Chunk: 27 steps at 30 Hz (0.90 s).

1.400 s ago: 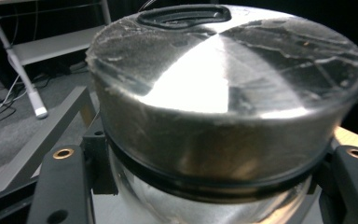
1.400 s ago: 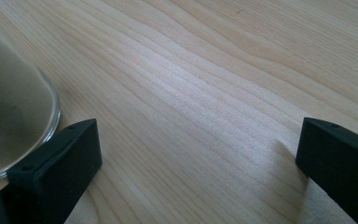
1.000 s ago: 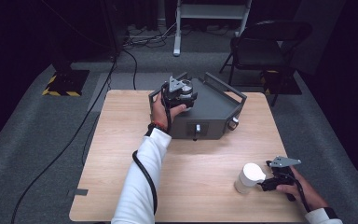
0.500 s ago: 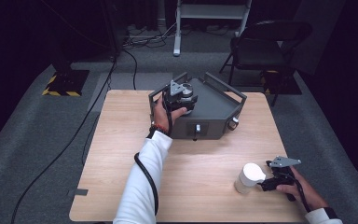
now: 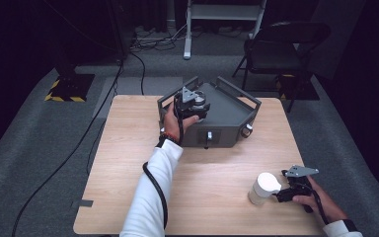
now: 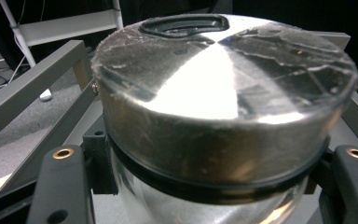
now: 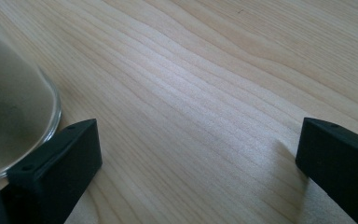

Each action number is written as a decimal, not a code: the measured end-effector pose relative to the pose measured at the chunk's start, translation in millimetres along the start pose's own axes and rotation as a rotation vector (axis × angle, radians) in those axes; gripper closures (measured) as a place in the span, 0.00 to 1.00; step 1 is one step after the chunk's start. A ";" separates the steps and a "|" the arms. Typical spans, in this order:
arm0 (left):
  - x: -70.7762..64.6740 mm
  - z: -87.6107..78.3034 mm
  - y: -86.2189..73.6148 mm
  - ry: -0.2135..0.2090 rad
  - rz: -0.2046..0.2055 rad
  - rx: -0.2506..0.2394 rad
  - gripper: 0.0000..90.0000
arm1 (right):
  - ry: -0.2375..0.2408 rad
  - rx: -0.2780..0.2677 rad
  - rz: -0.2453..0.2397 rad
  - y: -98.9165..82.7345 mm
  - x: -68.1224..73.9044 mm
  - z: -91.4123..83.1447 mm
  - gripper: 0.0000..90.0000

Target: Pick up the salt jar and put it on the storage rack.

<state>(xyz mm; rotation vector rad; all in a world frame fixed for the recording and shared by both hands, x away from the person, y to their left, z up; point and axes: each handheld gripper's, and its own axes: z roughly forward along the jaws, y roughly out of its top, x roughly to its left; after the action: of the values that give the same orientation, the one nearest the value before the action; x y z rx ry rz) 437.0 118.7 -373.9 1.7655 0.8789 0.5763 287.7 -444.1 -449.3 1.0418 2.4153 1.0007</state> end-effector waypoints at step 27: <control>-8.1 -9.2 5.4 0.005 0.042 -0.003 0.01 | 0.000 0.000 0.000 0.0 0.0 0.0 0.00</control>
<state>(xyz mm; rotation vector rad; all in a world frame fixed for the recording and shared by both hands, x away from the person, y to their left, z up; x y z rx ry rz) 426.8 116.6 -365.4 1.7836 0.8457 0.6097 287.7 -444.1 -449.3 1.0414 2.4154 1.0009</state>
